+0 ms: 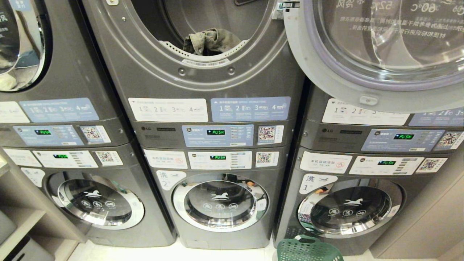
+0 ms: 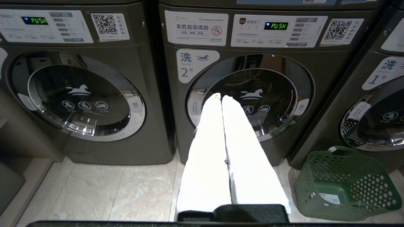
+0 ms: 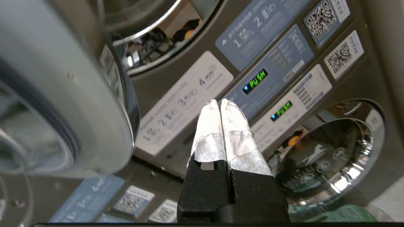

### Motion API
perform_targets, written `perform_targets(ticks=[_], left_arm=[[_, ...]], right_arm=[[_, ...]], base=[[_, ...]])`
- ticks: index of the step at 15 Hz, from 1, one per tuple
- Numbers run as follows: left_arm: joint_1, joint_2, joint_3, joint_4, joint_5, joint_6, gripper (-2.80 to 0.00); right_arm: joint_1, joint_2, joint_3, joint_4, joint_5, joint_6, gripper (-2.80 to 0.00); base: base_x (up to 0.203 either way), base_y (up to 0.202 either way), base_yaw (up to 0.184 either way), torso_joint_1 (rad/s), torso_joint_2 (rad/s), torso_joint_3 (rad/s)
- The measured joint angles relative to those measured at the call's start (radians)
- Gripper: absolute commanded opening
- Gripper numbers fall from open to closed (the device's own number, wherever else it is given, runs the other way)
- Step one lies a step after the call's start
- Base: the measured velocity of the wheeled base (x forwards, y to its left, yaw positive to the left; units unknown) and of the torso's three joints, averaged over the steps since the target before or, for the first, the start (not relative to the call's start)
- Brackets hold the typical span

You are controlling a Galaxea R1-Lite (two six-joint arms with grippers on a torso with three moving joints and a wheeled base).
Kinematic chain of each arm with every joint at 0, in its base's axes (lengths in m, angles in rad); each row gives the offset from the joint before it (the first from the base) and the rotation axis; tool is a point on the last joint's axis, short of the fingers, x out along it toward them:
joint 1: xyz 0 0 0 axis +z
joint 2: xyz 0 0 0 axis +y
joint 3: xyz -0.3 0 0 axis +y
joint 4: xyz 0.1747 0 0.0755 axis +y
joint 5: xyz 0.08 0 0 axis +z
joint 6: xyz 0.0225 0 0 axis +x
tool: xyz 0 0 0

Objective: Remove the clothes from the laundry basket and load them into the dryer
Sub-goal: Close the dryer

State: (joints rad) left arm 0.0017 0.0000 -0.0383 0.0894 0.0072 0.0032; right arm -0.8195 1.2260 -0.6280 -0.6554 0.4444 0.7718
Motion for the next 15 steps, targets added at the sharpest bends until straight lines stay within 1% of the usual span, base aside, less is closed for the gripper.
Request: perform_targets(ticks=[1, 2, 4, 5, 6, 8, 10, 11, 12, 13, 15], left_arm=[[0.0, 0.0, -0.001, 0.002, 0.0, 0.001, -2.8], [0.0, 0.0, -0.001, 0.004, 0.0, 0.001, -2.8], [0.0, 0.0, -0.001, 0.005, 0.0, 0.001, -2.8], [-0.001, 0.0, -0.001, 0.005, 0.0, 0.001, -2.8], [-0.001, 0.0, -0.001, 0.004, 0.0, 0.0, -2.8], [-0.001, 0.0, -0.001, 0.004, 0.0, 0.001, -2.8], [-0.001, 0.0, -0.001, 0.005, 0.0, 0.001, -2.8], [0.0, 0.0, -0.001, 0.005, 0.0, 0.001, -2.8], [0.0, 0.0, -0.001, 0.005, 0.0, 0.001, -2.8], [0.0, 0.0, -0.001, 0.005, 0.0, 0.001, -2.8], [0.0, 0.0, -0.001, 0.005, 0.0, 0.0, -2.8]], right_arm=[[-0.008, 0.023, -0.01, -0.024, 0.002, 0.023, -2.8], [-0.014, 0.051, -0.02, -0.068, 0.003, 0.063, -2.8], [-0.033, 0.127, -0.035, -0.22, 0.029, 0.179, -2.8], [-0.047, 0.171, -0.041, -0.294, 0.061, 0.232, -2.8], [-0.061, 0.214, -0.046, -0.355, 0.092, 0.264, -2.8], [-0.081, 0.305, -0.072, -0.487, 0.155, 0.293, -2.8], [-0.089, 0.352, -0.089, -0.557, 0.264, 0.32, -2.8], [-0.089, 0.368, -0.096, -0.589, 0.308, 0.352, -2.8], [-0.09, 0.381, -0.103, -0.63, 0.32, 0.393, -2.8], [-0.09, 0.392, -0.115, -0.676, 0.323, 0.452, -2.8], [-0.091, 0.406, -0.153, -0.751, 0.323, 0.6, -2.8]], base=[[0.0, 0.0, 0.0, 0.0, 0.0, 0.0], [0.0, 0.0, 0.0, 0.0, 0.0, 0.0], [0.0, 0.0, 0.0, 0.0, 0.0, 0.0], [0.0, 0.0, 0.0, 0.0, 0.0, 0.0], [0.0, 0.0, 0.0, 0.0, 0.0, 0.0], [0.0, 0.0, 0.0, 0.0, 0.0, 0.0], [0.0, 0.0, 0.0, 0.0, 0.0, 0.0], [0.0, 0.0, 0.0, 0.0, 0.0, 0.0], [0.0, 0.0, 0.0, 0.0, 0.0, 0.0], [0.0, 0.0, 0.0, 0.0, 0.0, 0.0], [0.0, 0.0, 0.0, 0.0, 0.0, 0.0]])
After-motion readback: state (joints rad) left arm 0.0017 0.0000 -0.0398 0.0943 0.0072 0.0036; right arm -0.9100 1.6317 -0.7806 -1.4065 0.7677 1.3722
